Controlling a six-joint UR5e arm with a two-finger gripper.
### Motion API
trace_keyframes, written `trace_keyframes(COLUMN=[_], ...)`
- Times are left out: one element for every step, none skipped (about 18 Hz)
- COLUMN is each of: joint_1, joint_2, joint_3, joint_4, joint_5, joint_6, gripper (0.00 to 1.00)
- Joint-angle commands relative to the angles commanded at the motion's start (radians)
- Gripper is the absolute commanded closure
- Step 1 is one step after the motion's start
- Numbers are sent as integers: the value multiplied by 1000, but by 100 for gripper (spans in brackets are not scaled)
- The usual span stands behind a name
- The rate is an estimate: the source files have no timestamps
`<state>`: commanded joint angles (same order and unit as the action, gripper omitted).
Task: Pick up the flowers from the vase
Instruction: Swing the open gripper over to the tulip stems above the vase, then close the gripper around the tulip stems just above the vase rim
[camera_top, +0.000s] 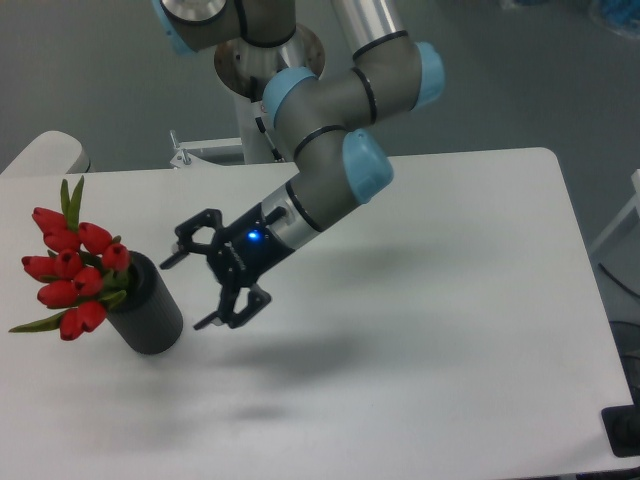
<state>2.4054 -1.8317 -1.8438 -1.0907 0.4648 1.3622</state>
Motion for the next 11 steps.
trace_keyframes(joint_1=[-9,-15,-25,-35,-38,-43,-52,-60,-61,-71,-77], joint_2=[0,2,2,2,2,2,2,2,0,0,0], joint_3=[0,0,0,0,0,-2,-3,-6,-9,-11,-12], joint_4=[0,0,0,0,0,0,0,2,2,2,8], joint_5=[0,0,0,0,0,0,0,0,0,0,0], joint_6=[0,0,-2,-2,-2,-2,-2,-2,-2,-2,-3], gripper=[0,0,0,0,0,0,0,0,0,0,0])
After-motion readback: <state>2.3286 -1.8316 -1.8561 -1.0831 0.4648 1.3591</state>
